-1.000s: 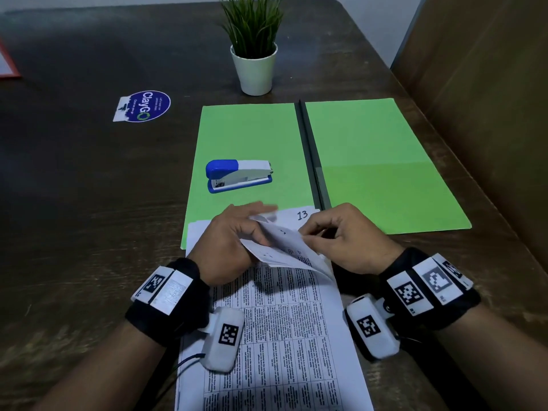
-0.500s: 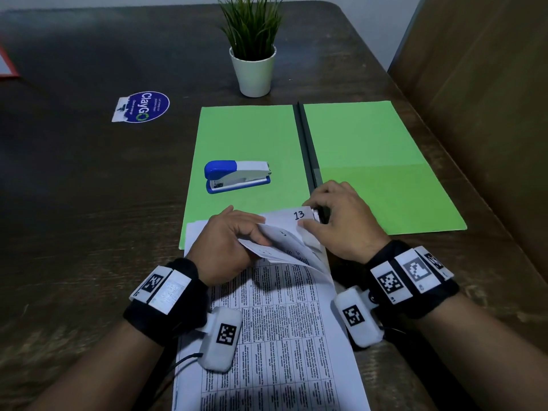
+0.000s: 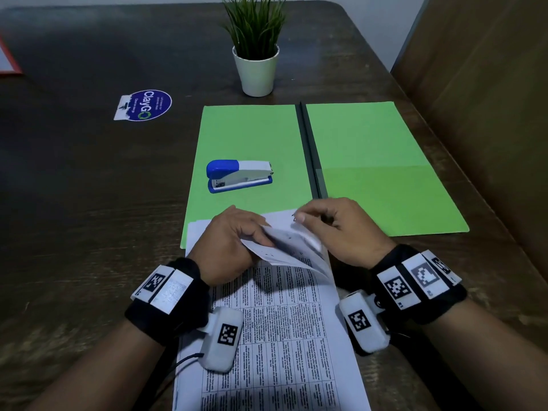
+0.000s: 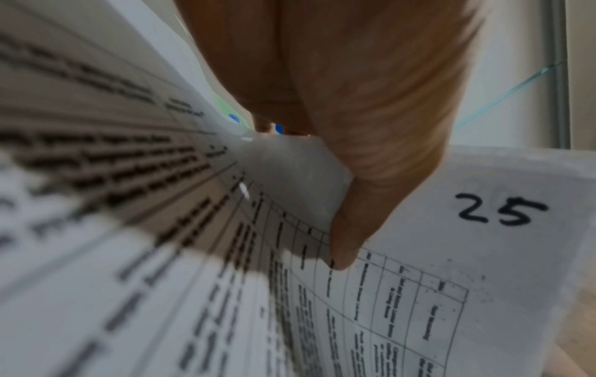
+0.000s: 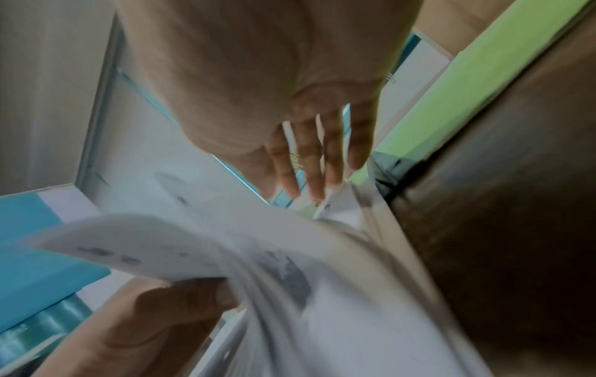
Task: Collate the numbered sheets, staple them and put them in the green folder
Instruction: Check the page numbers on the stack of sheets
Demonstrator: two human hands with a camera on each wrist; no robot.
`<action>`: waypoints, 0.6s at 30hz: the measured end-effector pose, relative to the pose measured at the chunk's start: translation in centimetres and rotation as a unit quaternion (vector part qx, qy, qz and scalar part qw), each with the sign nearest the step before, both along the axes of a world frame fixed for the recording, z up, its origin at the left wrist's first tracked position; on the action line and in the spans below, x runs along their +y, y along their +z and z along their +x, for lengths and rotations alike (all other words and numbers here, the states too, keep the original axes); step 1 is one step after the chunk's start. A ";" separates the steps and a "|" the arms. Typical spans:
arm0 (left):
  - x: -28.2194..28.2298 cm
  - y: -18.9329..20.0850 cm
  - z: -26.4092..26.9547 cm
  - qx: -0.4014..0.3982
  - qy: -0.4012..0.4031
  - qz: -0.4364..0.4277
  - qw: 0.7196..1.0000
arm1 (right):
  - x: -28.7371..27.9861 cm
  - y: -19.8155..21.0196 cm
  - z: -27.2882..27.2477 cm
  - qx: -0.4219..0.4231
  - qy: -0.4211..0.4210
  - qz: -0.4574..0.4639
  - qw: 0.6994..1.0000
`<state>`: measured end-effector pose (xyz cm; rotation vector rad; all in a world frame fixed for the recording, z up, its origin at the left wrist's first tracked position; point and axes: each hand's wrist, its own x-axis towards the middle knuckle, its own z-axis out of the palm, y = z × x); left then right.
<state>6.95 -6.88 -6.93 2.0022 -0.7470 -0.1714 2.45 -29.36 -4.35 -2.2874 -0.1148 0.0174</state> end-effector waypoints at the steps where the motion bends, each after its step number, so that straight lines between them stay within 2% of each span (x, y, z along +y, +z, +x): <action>1: -0.1 -0.1 0.0 0.006 0.005 -0.001 1.000 | -0.2 0.0 0.1 -0.005 -0.007 -0.077 0.997; 2: 0.0 -0.1 0.0 0.011 0.010 -0.002 1.000 | -0.4 -0.1 0.2 0.008 0.002 -0.137 0.991; 4: 0.0 -0.1 0.0 0.012 0.010 -0.004 1.000 | -0.5 -0.3 0.4 0.043 0.021 -0.186 0.981; 9: -0.1 -0.1 0.1 0.018 0.009 -0.008 1.000 | -0.4 -0.3 0.3 0.029 0.015 -0.172 0.984; 12: 0.2 -0.2 0.2 0.012 0.018 -0.006 1.000 | -0.4 -0.5 0.3 -0.043 -0.013 -0.148 0.988; 14: 0.3 -0.1 0.1 -0.018 0.021 0.025 0.999 | -0.4 -0.5 0.2 -0.068 -0.011 -0.102 0.992; 18: 0.2 0.2 0.0 -0.037 0.025 0.057 0.997 | 0.2 -0.2 -0.4 0.006 0.060 0.004 0.998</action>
